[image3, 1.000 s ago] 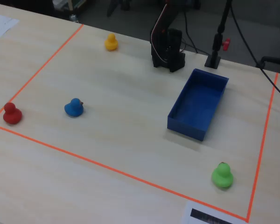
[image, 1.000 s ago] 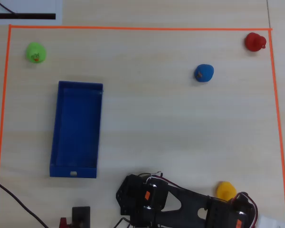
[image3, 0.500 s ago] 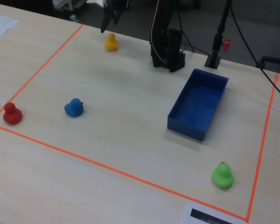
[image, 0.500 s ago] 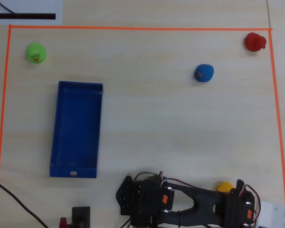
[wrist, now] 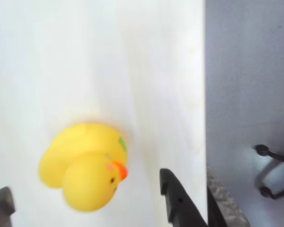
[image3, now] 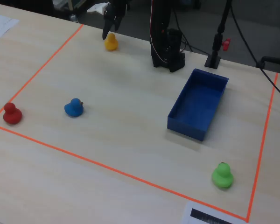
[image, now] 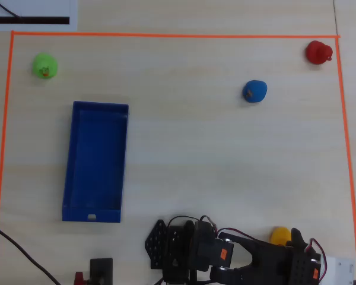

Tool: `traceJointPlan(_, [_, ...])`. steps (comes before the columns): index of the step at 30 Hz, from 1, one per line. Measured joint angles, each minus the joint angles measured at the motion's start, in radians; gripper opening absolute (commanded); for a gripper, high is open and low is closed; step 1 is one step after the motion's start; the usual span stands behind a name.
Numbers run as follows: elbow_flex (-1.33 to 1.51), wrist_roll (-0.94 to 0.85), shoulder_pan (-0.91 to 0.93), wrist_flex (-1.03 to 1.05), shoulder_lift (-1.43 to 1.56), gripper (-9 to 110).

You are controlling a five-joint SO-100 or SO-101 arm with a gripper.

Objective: Grasp yellow duck and put it into box.

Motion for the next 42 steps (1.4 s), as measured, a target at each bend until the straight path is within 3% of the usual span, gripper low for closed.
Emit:
traceJointPlan(10, [0.029, -0.015, 0.015, -0.012, 0.0, 34])
traceJointPlan(15, [0.006, -0.037, 0.003, 0.063, -0.003, 0])
traceJointPlan(22, [-0.19, -0.043, -0.029, 0.282, -0.107, 0])
traceJointPlan(34, [-0.284, -0.153, -0.021, 0.414, -0.1, 0])
traceJointPlan(42, [-0.299, -0.055, -0.388, 0.476, 0.149, 0])
